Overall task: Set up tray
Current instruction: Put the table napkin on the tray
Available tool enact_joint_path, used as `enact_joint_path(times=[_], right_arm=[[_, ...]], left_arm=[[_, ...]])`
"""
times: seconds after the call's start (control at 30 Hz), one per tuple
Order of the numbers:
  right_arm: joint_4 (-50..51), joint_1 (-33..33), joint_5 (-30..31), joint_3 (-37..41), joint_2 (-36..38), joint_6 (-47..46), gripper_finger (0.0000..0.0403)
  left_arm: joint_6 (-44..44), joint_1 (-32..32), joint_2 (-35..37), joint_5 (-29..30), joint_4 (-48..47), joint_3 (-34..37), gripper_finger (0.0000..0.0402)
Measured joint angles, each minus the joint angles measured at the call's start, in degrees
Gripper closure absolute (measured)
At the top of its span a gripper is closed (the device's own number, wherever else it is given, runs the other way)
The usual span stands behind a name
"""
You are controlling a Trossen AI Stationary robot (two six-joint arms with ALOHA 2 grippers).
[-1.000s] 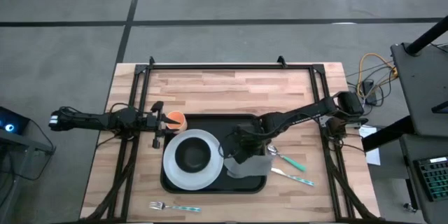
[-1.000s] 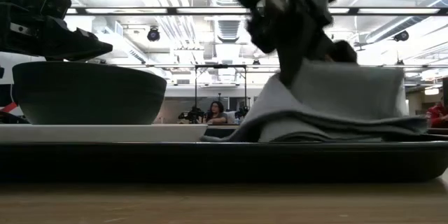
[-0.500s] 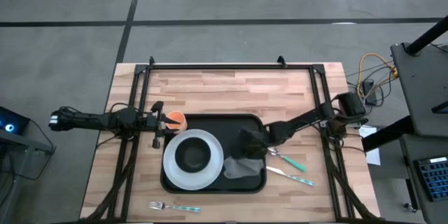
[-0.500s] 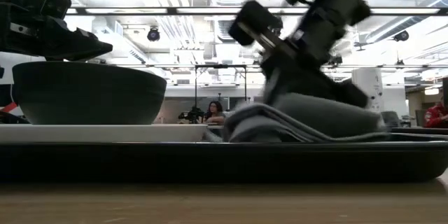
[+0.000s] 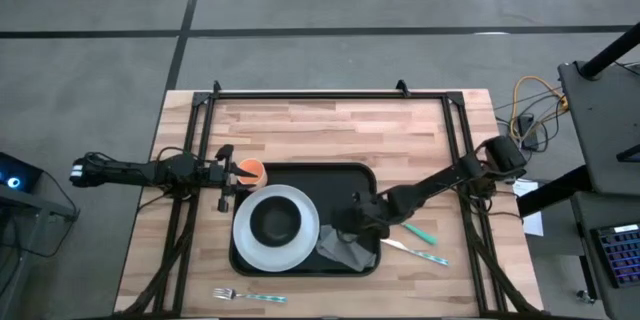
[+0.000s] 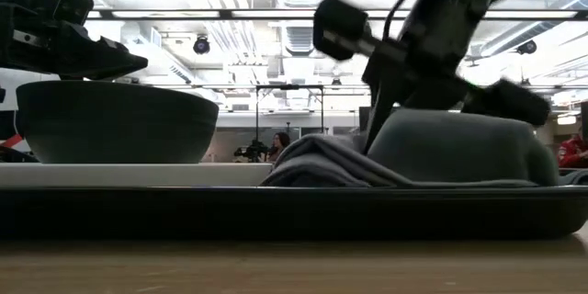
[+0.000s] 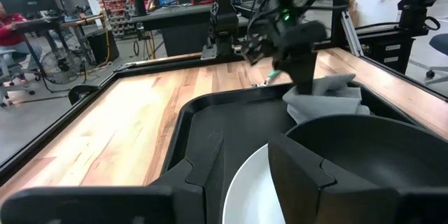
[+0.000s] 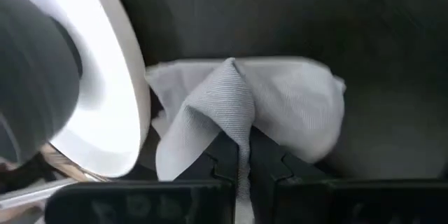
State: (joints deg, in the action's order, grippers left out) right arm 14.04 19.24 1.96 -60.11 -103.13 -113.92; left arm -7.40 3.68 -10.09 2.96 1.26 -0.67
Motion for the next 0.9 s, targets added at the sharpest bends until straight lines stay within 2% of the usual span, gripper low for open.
enact_joint_path(times=[0.17, 0.3, 0.43, 0.6, 0.63, 0.73, 0.8, 0.9], right_arm=[[16.8, 1.2, 1.0, -8.7, 0.0, 0.3, 0.0394], [25.3, 1.6, 3.0, -13.6, 0.0, 2.5, 0.0394], [26.8, 1.6, 6.5, -15.0, -0.1, 3.5, 0.0394], [29.0, 1.3, 15.4, -13.5, -0.1, 3.8, 0.0394], [28.5, 1.1, 14.5, -12.9, -0.1, 3.6, 0.0394], [29.0, 0.5, 4.7, -11.8, -0.1, 2.0, 0.0394], [28.7, 0.5, 3.8, -11.0, -0.1, 1.0, 0.0394], [17.6, 0.8, 4.9, -9.2, -0.2, 5.3, 0.0394]], left_arm=[[0.0, 0.0, 0.0, 0.0, 0.0, 0.0, 0.0309], [0.0, 0.0, 0.0, 0.0, 0.0, 0.0, 0.0309], [0.0, 0.0, 0.0, 0.0, 0.0, 0.0, 0.0309], [0.0, 0.0, 0.0, 0.0, 0.0, 0.0, 0.0309], [0.0, 0.0, 0.0, 0.0, 0.0, 0.0, 0.0309], [0.0, 0.0, 0.0, 0.0, 0.0, 0.0, 0.0309], [0.0, 0.0, 0.0, 0.0, 0.0, 0.0, 0.0309], [0.0, 0.0, 0.0, 0.0, 0.0, 0.0, 0.0309]])
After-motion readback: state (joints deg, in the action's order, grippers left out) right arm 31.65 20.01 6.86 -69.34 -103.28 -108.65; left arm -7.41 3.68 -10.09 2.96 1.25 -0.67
